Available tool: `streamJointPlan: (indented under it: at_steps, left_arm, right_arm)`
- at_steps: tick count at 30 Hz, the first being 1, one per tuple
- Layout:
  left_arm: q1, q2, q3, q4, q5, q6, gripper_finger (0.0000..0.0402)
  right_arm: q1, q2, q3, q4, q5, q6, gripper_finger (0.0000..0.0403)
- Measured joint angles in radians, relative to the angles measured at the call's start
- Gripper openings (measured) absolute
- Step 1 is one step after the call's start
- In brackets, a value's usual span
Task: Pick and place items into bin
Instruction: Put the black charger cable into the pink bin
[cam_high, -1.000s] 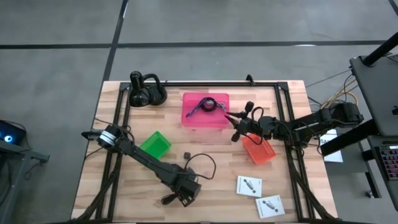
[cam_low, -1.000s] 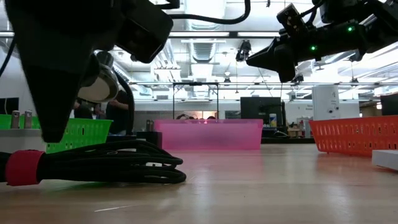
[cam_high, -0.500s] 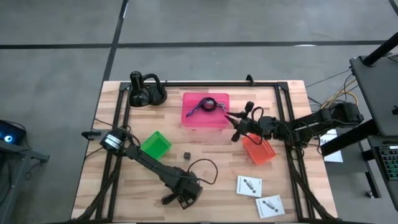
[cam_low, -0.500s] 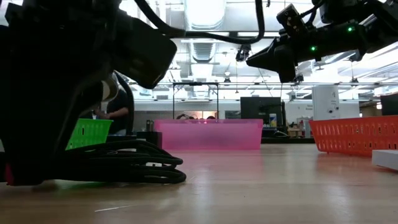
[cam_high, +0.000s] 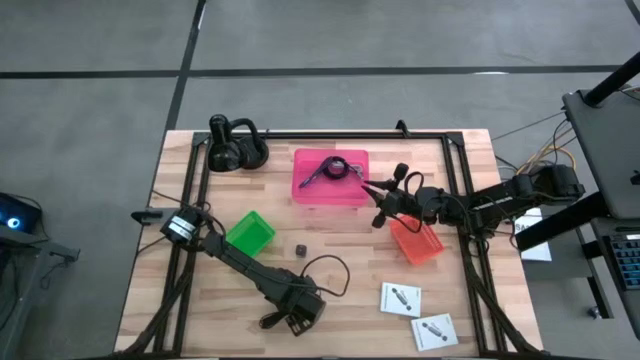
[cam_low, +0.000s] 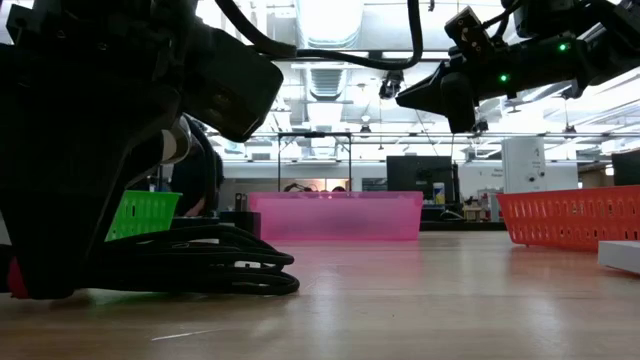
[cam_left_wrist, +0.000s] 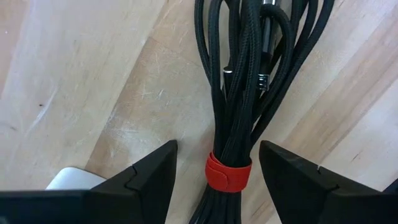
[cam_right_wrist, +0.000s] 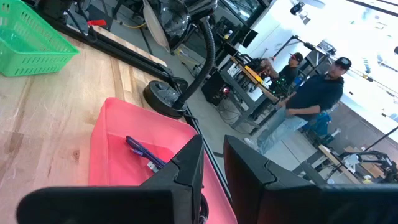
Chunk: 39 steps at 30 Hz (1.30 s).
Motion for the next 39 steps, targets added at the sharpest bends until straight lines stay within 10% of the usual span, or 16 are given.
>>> streamJointPlan:
  at_steps: [17,39]
  left_arm:
    - [0.002,0.002,-0.002,0.011,0.037,0.080,0.0039]
    - [0.004,-0.018,0.056,0.008,0.071,0.235,0.0043]
  right_arm:
    - [0.000,0.000,0.000,0.000,-0.001,0.000,0.0052]
    - [0.000,0.000,0.000,0.001,-0.001,-0.001,0.0052]
